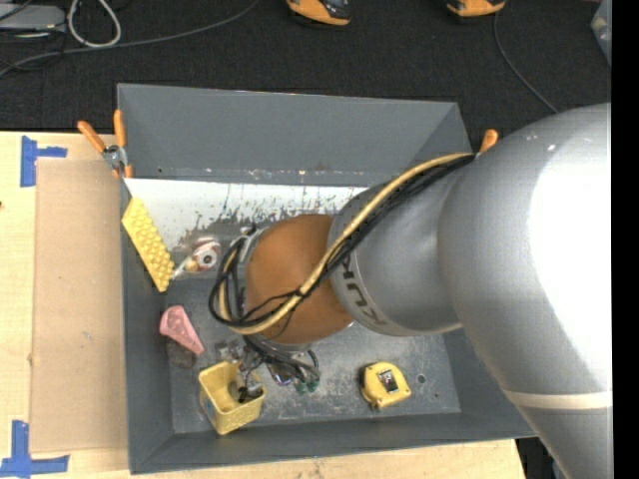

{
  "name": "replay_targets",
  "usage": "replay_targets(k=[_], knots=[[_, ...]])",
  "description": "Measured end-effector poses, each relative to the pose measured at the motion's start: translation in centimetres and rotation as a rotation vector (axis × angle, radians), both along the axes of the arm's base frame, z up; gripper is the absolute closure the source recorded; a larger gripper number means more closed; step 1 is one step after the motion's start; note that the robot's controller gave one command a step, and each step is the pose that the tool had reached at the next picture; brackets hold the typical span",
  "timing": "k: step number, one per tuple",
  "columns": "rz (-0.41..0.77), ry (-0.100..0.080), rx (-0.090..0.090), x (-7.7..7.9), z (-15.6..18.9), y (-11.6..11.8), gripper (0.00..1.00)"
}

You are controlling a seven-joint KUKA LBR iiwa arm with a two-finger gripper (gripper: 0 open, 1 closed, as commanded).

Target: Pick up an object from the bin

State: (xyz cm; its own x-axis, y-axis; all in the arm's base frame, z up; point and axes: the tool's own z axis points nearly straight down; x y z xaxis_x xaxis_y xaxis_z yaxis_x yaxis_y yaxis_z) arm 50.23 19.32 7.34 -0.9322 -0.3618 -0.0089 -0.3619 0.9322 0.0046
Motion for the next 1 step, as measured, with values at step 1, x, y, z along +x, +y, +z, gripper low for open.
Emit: replay_targets(k=[1], knots=[[-0.009,-0.016,0.005,-0.6,0.09,0.67,1.0]])
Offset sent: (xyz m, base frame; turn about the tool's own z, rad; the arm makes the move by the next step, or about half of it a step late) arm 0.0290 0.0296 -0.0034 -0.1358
